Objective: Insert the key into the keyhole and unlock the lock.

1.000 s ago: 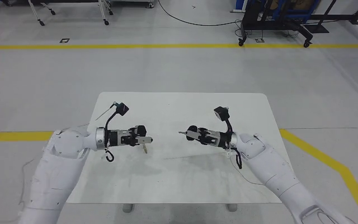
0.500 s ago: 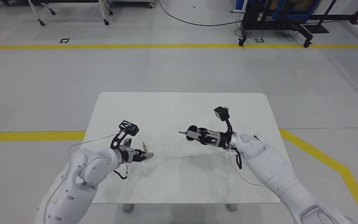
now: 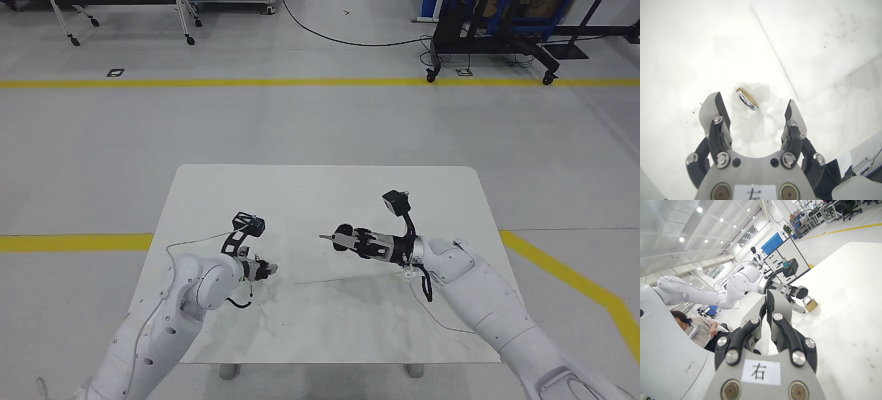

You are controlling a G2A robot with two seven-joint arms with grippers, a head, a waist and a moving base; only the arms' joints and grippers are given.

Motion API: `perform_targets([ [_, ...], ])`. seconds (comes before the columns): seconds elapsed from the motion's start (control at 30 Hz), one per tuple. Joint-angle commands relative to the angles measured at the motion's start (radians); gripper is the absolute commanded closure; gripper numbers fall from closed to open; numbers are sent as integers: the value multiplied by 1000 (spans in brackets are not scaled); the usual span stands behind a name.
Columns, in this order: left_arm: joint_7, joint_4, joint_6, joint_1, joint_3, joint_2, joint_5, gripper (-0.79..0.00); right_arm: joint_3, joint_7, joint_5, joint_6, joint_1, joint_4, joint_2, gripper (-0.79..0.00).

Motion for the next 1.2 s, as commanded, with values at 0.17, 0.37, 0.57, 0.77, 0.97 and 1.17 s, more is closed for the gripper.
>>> perform_targets([
  [0.17,5,29,13,-20,22,-9,22,-283,0,0,0,0,0,0,0,0],
  [0.37,8,44,23,-33,38,-16,59,-25,0,0,0,0,0,0,0,0],
  [0.57,13,43,24,-31,36,-19,74,0,0,0,0,0,0,0,0,0],
  [0.77,22,40,18,-24,34,-22,85,0,0,0,0,0,0,0,0,0],
  [0.97,103,13,3,-4,0,-26,10,0,0,0,0,0,0,0,0,0],
  [1.17,208,-33,-85,51,-129,-18,-217,0,0,0,0,0,0,0,0,0],
])
